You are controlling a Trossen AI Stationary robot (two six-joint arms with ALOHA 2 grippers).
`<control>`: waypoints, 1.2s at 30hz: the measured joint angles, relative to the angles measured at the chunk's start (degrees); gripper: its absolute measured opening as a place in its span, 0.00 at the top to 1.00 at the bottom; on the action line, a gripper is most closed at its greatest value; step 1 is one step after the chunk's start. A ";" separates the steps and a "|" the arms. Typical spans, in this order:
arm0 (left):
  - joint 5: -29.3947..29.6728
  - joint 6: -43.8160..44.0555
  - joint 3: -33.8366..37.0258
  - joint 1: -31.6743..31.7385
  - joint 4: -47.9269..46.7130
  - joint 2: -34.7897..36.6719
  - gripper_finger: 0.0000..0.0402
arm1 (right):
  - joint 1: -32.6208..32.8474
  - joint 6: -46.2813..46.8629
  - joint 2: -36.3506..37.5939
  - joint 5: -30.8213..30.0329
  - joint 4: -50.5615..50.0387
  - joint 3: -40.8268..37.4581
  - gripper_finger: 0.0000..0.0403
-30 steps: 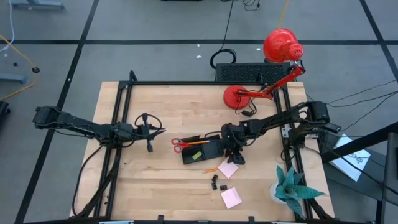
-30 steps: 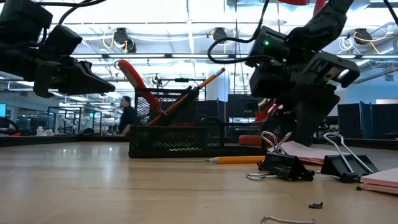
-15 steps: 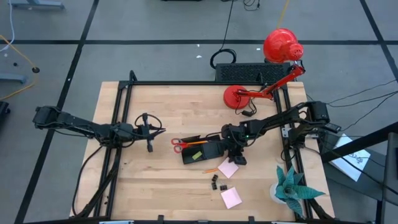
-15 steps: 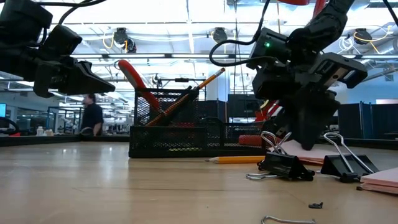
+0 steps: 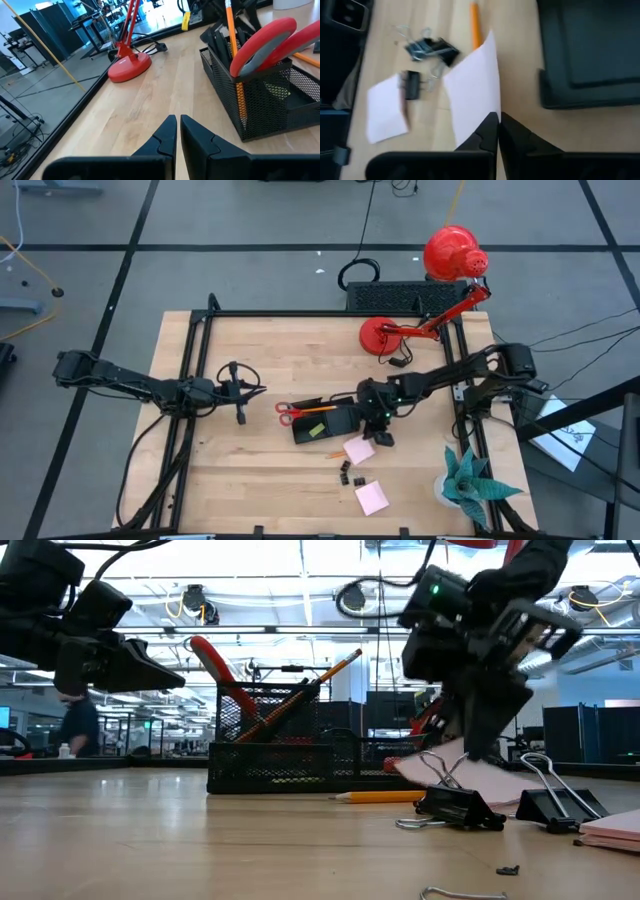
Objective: Pick and place office supplies into organizer
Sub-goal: Put the top sticky note into the right compartment of the desk organizer
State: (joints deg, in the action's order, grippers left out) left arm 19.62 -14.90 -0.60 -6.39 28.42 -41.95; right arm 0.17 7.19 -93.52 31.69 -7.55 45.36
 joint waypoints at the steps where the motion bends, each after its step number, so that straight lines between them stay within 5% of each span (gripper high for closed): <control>1: 0.02 0.05 0.00 0.00 0.00 0.01 0.92 | 0.36 0.78 0.75 0.00 0.02 0.00 0.99; 8: 0.00 0.44 0.00 0.00 0.08 0.02 0.92 | 3.38 2.64 9.29 -0.69 1.38 0.00 1.00; 16: 0.00 0.49 0.00 0.00 0.48 0.00 0.92 | 3.03 0.22 17.53 -10.71 7.79 0.08 1.00; 23: -0.02 0.70 0.00 0.00 0.57 0.01 0.92 | -0.18 -3.59 17.21 -11.16 3.01 0.11 1.00; 36: -0.02 0.64 0.00 0.00 0.20 0.02 0.92 | -2.01 -9.60 14.61 -22.69 -0.46 0.09 1.00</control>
State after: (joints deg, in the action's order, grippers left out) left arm 19.59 -14.26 -0.60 -6.39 28.63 -41.93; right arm -1.84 -2.41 -78.91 9.00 -8.01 45.45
